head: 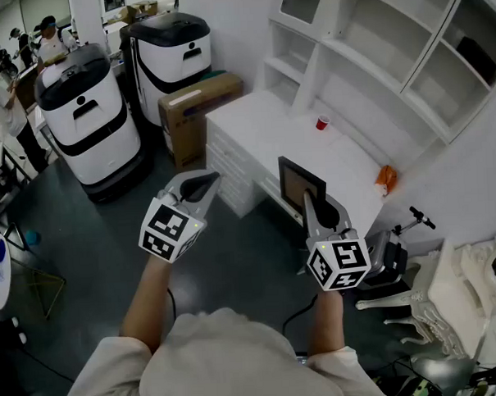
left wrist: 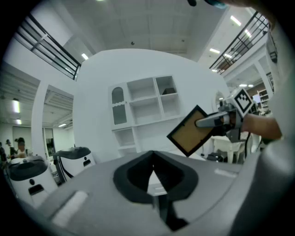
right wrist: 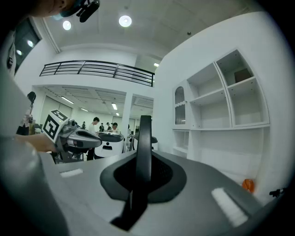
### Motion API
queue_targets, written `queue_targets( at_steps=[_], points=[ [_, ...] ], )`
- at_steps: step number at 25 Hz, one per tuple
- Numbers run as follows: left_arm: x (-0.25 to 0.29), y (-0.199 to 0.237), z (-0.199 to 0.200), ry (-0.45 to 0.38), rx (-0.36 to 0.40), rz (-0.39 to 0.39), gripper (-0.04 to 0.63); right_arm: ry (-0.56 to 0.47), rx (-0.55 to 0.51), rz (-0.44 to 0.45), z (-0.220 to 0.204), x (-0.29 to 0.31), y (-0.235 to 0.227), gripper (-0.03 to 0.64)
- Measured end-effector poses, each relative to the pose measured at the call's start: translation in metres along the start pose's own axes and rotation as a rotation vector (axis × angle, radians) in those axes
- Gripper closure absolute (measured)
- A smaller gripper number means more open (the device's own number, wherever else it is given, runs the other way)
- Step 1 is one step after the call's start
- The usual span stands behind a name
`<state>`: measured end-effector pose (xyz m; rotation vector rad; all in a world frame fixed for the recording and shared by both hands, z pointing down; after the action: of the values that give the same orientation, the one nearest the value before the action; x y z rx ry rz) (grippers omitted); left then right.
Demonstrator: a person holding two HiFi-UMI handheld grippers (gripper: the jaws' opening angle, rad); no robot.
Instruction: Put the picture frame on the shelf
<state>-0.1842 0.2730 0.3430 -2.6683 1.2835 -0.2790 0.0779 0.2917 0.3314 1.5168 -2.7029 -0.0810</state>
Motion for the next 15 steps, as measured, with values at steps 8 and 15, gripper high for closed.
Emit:
queue_targets(
  at_steps=[8,15],
  points=[
    [0.01,-0.012,0.001,0.006,0.004,-0.006,0.597,-0.021,0.016,0.009,-0.002,-0.005,-0.013,0.6],
    [0.021,-0.035,0.003,0.017,0.006,0.004,0.597,-0.025,0.031,0.045,-0.007,-0.014,-0.033,0.6]
  ],
)
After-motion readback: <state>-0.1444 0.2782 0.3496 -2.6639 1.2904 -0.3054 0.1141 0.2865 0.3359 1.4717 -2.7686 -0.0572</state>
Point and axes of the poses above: the fingertips, and each gripper's own axes: x forward along the fingers, y to its left, z out of its top, the point moved 8 cm from there along -x, backward along the fingers, and after that the axes turned 3 degrees about -y, right-handed, at the moved point
